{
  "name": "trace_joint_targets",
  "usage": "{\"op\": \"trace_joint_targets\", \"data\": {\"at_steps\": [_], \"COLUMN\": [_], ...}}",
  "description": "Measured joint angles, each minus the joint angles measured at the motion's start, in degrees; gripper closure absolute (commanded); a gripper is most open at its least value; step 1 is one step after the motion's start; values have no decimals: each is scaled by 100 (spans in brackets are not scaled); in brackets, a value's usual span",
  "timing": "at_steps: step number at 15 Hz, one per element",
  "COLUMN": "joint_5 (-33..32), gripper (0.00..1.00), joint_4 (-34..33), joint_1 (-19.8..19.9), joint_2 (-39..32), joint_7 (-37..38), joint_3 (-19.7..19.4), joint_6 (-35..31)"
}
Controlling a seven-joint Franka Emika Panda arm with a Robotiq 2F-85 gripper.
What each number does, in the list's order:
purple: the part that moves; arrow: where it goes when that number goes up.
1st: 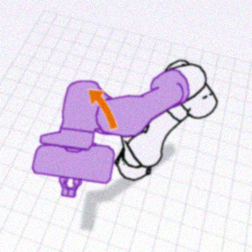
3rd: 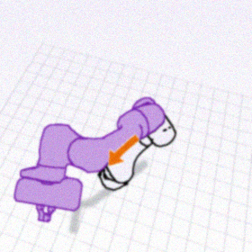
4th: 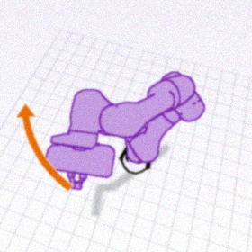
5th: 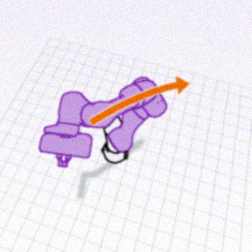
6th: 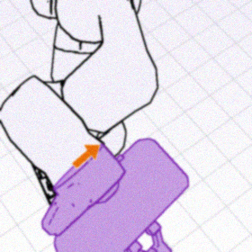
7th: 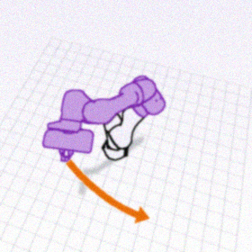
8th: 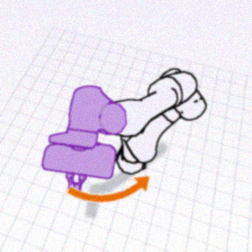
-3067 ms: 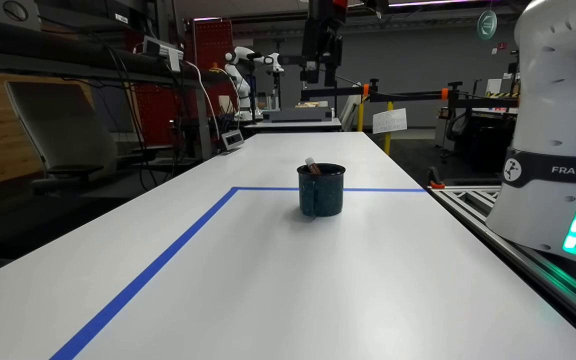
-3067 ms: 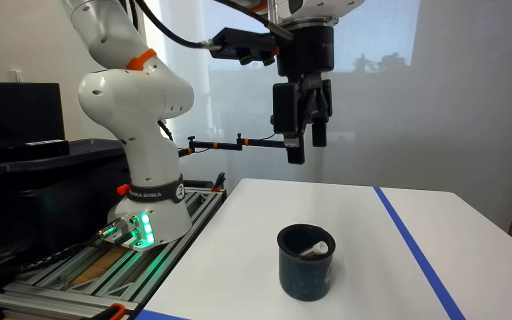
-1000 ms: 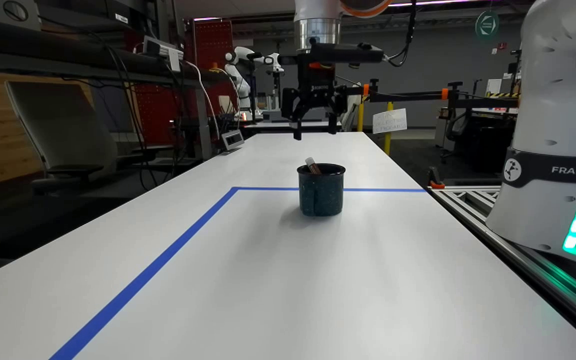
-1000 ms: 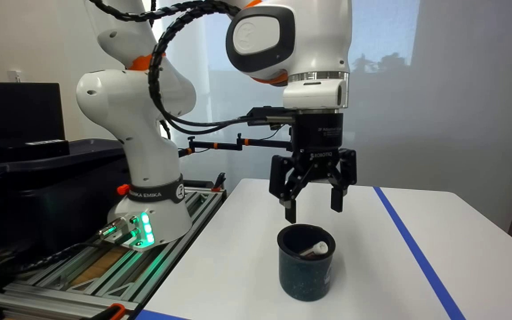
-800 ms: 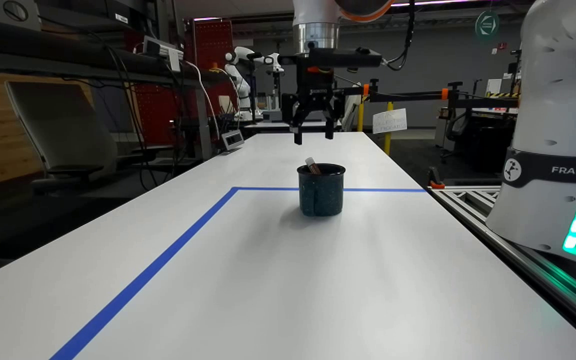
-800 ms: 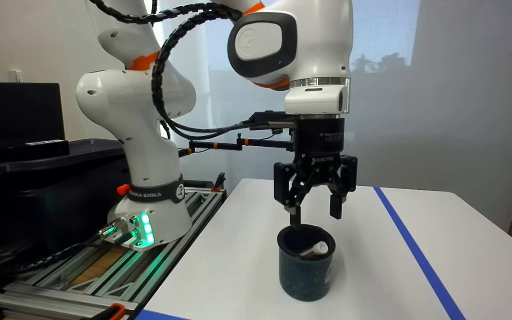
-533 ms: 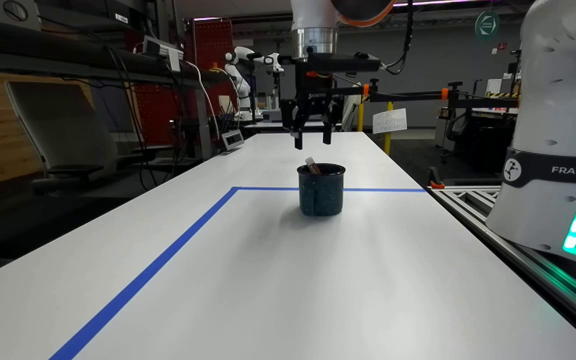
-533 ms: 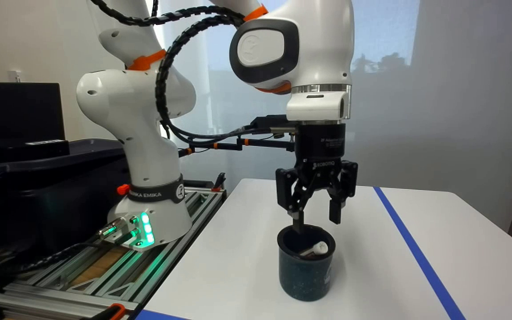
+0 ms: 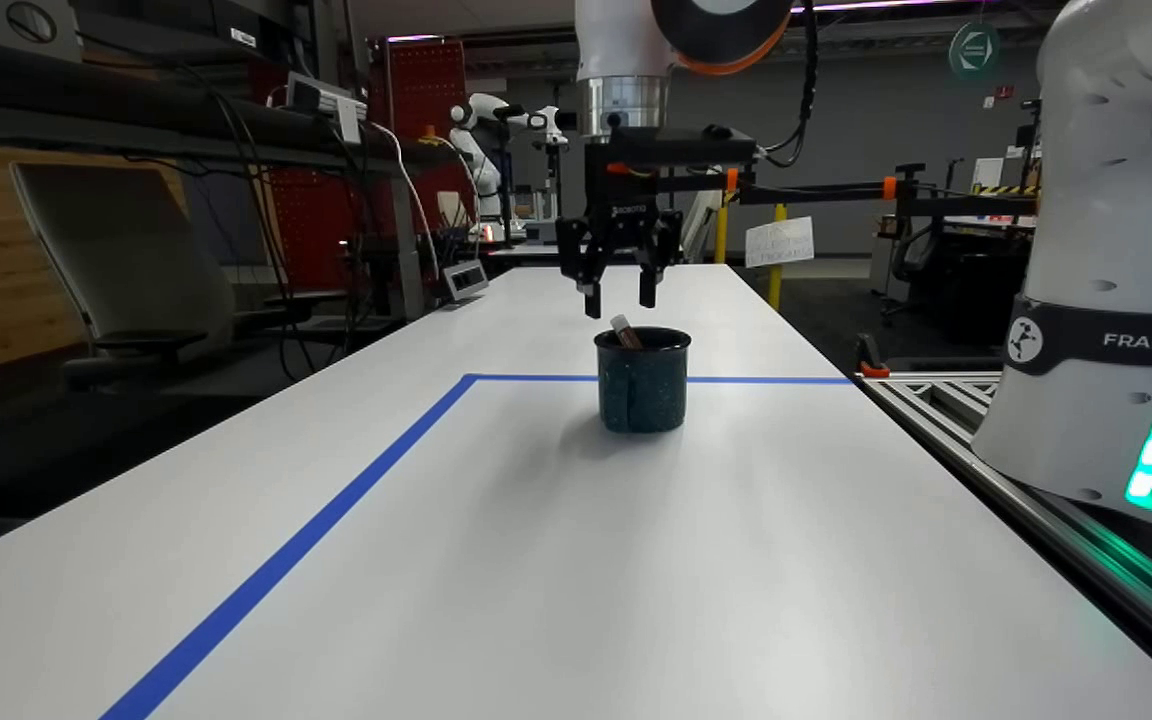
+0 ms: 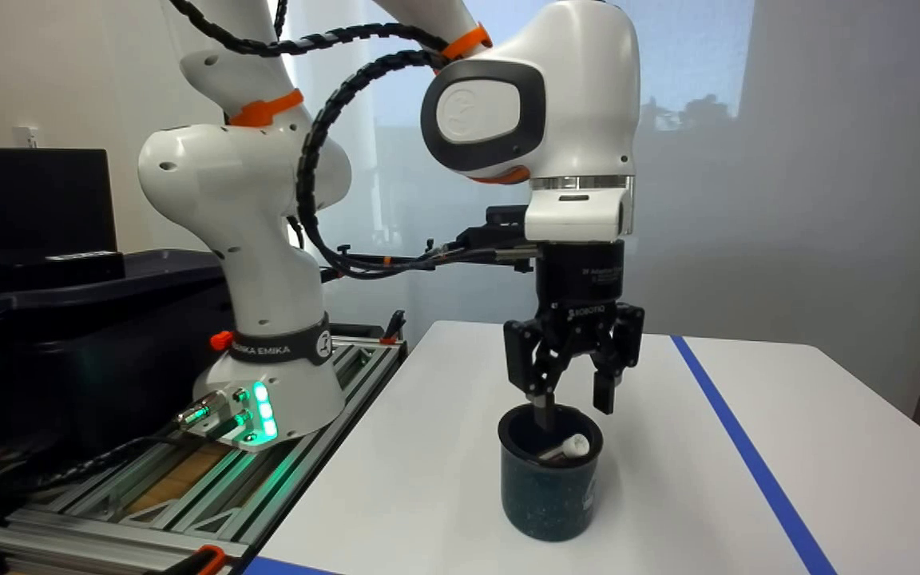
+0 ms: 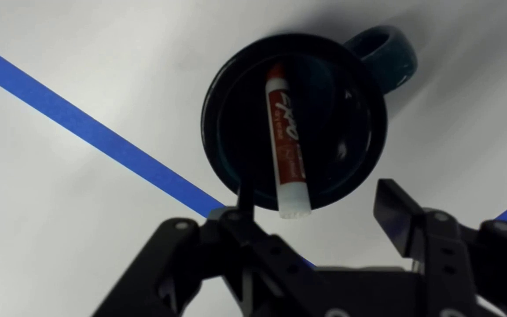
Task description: Pick up the marker from the cup and put it on the table
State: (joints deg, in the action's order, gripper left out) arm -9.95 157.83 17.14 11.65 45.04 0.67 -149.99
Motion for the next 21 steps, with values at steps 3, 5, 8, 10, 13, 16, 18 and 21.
{"op": "trace_joint_targets", "data": {"at_steps": [3, 5, 8, 10, 13, 16, 18, 21], "joint_5": [0, 0, 0, 0, -1, -1, -1, -2], "gripper": [40, 44, 47, 48, 46, 45, 47, 58], "joint_4": [-1, -1, -5, -8, -18, -18, -20, -24], "joint_1": [-1, -1, -1, -1, -10, -30, -52, -82], "joint_2": [-127, -209, -311, -367, -392, -415, -437, -448], "joint_7": [13, 37, 77, 83, 83, 83, 83, 83], "joint_3": [-23, -59, -120, -156, -190, -227, -246, -265], "joint_6": [-91, -151, -192, -229, -294, -362, -402, -417]}}
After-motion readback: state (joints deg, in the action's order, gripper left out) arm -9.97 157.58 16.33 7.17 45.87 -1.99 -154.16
